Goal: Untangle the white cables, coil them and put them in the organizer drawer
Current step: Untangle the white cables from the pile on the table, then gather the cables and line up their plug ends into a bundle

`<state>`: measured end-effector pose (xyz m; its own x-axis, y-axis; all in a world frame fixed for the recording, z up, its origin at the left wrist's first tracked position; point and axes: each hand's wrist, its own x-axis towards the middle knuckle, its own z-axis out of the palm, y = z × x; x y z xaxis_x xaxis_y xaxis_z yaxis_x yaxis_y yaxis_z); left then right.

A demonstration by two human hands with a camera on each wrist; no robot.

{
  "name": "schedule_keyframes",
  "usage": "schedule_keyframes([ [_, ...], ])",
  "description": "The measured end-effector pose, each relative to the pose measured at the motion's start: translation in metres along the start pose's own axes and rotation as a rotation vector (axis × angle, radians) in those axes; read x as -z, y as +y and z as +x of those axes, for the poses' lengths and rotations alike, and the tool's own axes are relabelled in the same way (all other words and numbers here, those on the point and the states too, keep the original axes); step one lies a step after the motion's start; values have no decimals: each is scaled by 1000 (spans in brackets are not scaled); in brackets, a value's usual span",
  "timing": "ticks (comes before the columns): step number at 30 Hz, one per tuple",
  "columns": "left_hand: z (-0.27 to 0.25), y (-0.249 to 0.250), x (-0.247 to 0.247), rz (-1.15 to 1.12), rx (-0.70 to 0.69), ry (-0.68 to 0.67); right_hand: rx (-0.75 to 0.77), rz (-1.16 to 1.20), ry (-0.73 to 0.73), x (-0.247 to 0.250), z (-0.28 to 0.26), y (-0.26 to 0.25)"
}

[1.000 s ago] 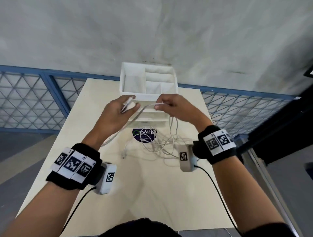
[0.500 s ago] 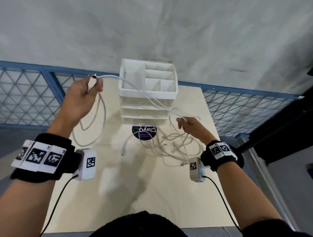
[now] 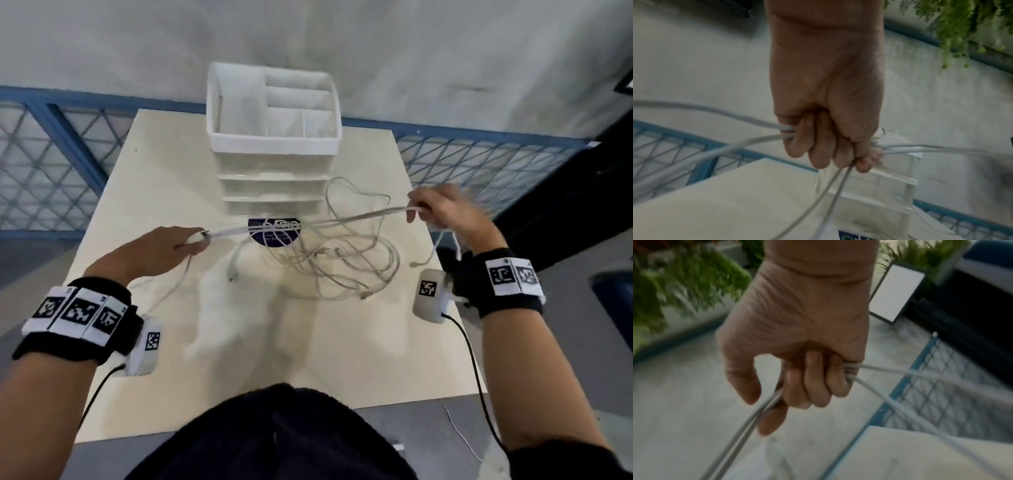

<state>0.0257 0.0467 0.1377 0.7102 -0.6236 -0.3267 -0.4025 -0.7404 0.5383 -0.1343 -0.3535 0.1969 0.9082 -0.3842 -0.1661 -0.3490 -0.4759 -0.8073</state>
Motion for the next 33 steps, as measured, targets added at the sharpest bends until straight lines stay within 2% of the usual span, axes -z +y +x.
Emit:
schedule_keyframes([
  [2, -1, 2, -7, -6, -15, -41, -107, -202, 46, -6, -9, 33],
  [4, 3, -1, -18, 9, 7, -126, -214, -272, 28, -16, -22, 70],
  [8, 4, 4, -47, 96, 89, -422, -376, -321, -10, -44, -50, 130],
  [13, -1, 22, -77, 255, 123, -575, -445, -433, -127, -74, -64, 165],
  [15, -3, 26, -85, 339, 135, -623, -371, -463, -54, -84, -61, 164],
  [18, -2, 31, -90, 357, 127, -577, -161, -398, 9, -106, -50, 156],
  [21, 0, 32, -87, 278, 115, -571, -152, -482, 15, -119, -40, 150],
  [23, -1, 35, -79, 202, 75, -541, -160, -543, 21, -108, -27, 135],
  [26, -3, 45, -70, 10, 66, -406, -113, -413, 72, -75, -2, 92],
  [28, 1, 54, -62, -175, 43, -301, 0, -296, 110, -58, 10, 51],
  [31, 8, 67, -49, -582, -7, -271, 177, -134, 124, -55, 14, -10],
  [33, 12, 76, -41, -807, -40, -197, 218, 6, 87, -67, 13, -42],
])
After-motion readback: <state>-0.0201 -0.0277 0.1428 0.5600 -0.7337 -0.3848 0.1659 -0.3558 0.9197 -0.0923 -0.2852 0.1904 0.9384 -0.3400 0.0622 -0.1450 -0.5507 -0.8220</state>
